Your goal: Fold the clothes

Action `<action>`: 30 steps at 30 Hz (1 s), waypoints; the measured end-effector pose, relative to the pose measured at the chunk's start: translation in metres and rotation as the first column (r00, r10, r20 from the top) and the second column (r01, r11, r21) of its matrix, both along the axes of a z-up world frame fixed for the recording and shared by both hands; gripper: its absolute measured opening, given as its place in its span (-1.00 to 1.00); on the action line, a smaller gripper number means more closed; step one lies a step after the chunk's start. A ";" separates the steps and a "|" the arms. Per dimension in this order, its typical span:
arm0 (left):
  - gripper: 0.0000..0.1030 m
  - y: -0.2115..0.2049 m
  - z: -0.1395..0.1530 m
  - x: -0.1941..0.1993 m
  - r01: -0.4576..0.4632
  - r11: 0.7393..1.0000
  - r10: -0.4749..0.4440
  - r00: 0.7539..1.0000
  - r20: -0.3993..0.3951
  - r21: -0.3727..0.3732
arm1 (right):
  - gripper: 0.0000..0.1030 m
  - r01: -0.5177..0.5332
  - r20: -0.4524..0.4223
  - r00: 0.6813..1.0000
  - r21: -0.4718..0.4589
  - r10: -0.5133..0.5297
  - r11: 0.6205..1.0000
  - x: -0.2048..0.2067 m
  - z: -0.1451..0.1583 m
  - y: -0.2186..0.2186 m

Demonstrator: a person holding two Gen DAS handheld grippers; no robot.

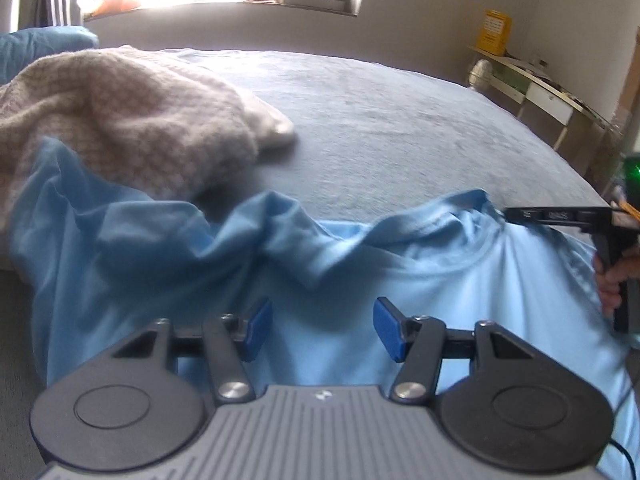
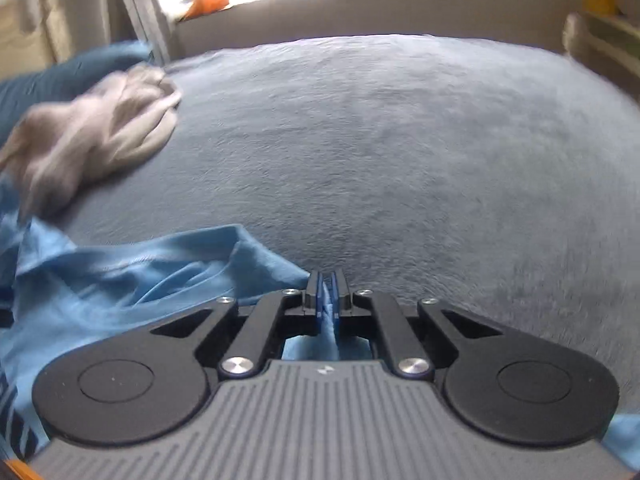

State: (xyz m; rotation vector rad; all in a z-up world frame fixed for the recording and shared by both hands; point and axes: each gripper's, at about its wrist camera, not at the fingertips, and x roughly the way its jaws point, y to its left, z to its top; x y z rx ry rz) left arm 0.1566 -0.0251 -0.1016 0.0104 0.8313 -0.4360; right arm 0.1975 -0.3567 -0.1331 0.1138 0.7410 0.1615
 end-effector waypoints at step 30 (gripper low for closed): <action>0.16 -0.019 -0.002 0.055 0.118 0.991 -0.121 0.991 -0.052 -0.060 | -0.08 -0.300 0.083 0.946 -0.136 0.312 0.944 0.056 0.047 0.114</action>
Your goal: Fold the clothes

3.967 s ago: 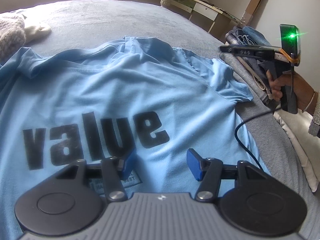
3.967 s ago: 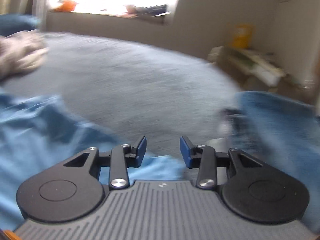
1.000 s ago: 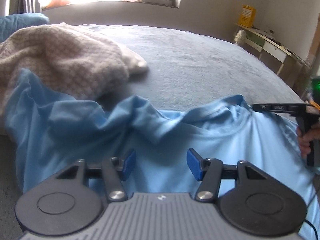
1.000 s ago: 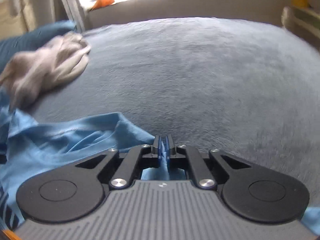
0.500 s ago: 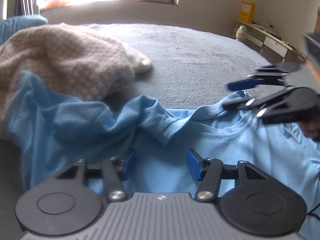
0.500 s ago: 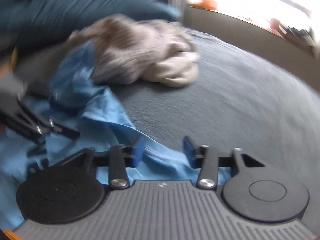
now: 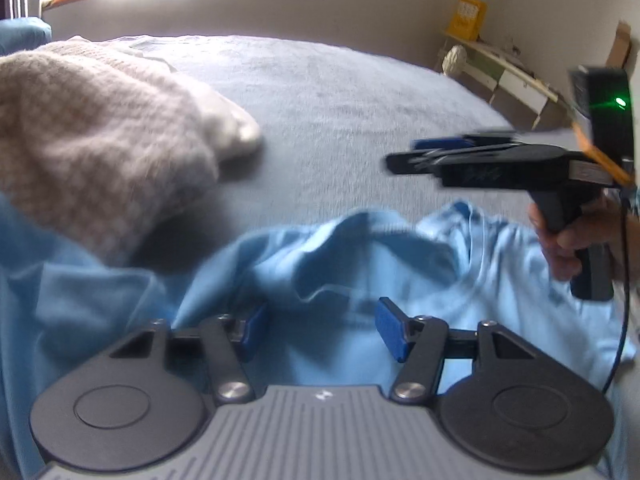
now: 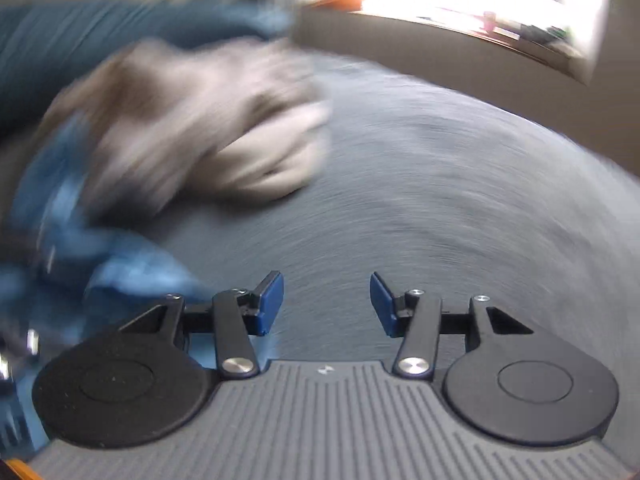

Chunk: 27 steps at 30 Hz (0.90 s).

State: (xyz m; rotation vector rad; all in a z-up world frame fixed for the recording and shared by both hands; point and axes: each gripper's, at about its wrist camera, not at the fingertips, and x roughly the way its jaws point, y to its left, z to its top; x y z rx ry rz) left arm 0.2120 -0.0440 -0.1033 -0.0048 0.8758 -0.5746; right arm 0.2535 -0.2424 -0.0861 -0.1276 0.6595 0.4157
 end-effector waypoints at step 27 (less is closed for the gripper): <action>0.16 0.007 -0.004 0.030 -0.180 0.983 0.181 0.982 0.053 -0.017 | -0.94 0.259 -0.190 0.957 0.214 -0.220 0.942 -0.029 -0.018 -0.090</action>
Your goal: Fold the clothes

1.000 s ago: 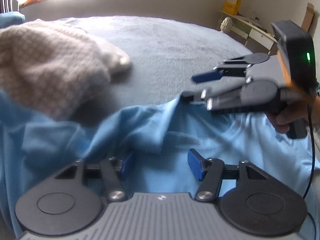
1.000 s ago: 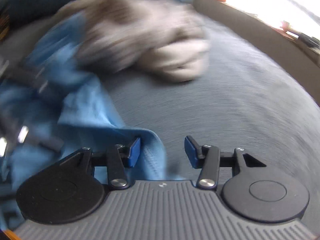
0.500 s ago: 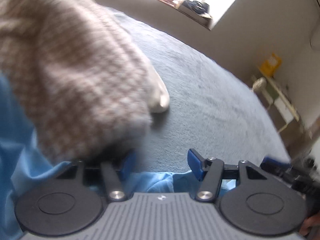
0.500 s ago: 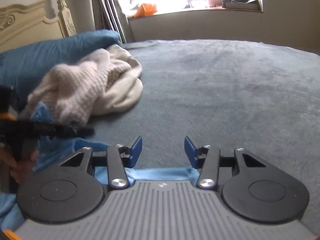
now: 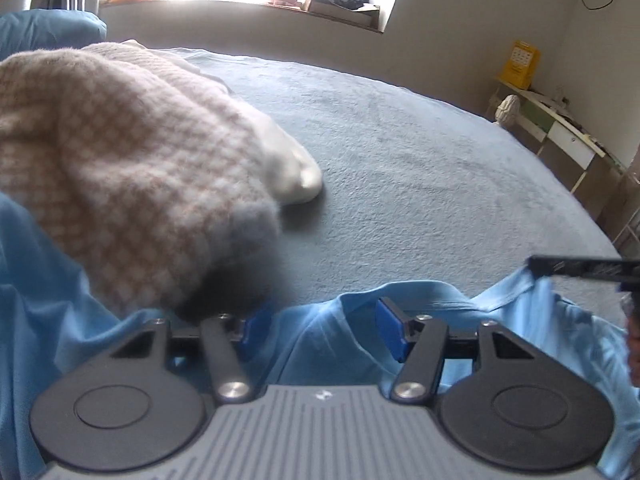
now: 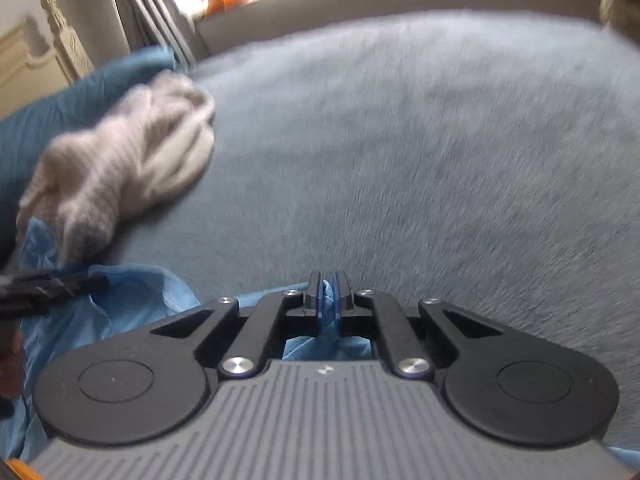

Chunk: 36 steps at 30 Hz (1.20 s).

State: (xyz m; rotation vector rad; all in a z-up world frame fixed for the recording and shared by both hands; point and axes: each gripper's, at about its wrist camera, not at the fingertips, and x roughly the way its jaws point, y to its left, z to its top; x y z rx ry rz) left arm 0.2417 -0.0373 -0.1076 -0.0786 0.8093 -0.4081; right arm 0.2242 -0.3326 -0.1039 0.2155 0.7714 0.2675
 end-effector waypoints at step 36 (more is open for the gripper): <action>0.34 0.198 0.117 -0.063 -0.426 0.905 0.424 0.899 0.108 -0.003 | -0.79 0.218 -0.105 0.976 0.383 -0.192 0.898 -0.041 -0.003 -0.046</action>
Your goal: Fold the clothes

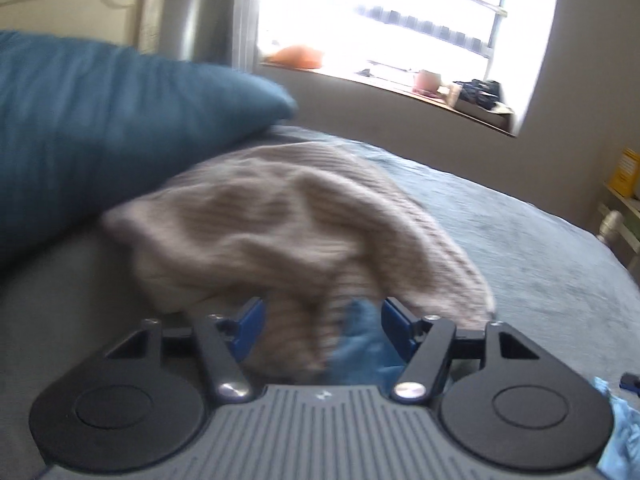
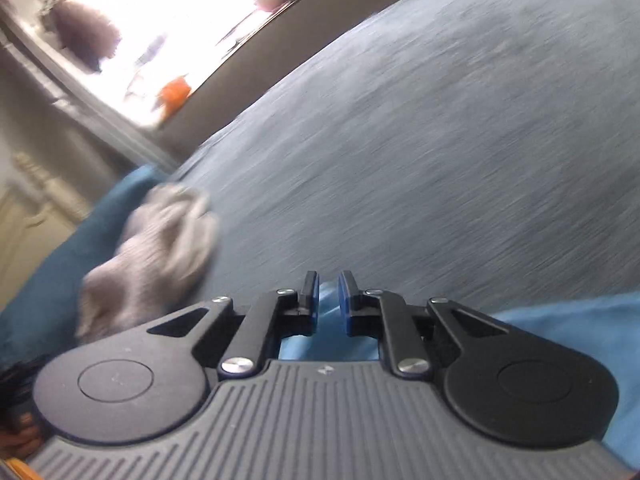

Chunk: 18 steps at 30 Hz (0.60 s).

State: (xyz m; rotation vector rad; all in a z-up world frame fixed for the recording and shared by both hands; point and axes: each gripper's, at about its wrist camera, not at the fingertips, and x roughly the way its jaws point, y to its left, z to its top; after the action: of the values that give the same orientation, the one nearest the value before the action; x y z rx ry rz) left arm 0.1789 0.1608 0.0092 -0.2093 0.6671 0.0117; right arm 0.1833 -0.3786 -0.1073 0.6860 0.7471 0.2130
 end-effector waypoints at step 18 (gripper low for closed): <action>-0.02 0.018 -0.113 -0.004 0.106 0.968 -0.152 0.968 -0.198 -0.228 | -0.70 -0.423 -0.113 0.879 0.261 0.463 0.867 -0.033 0.002 0.177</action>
State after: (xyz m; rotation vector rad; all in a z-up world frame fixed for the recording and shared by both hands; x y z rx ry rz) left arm 0.1745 0.1791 -0.1038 -0.3771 0.8973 -0.1672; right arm 0.1502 -0.2016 -0.1058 0.7494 1.0569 0.6805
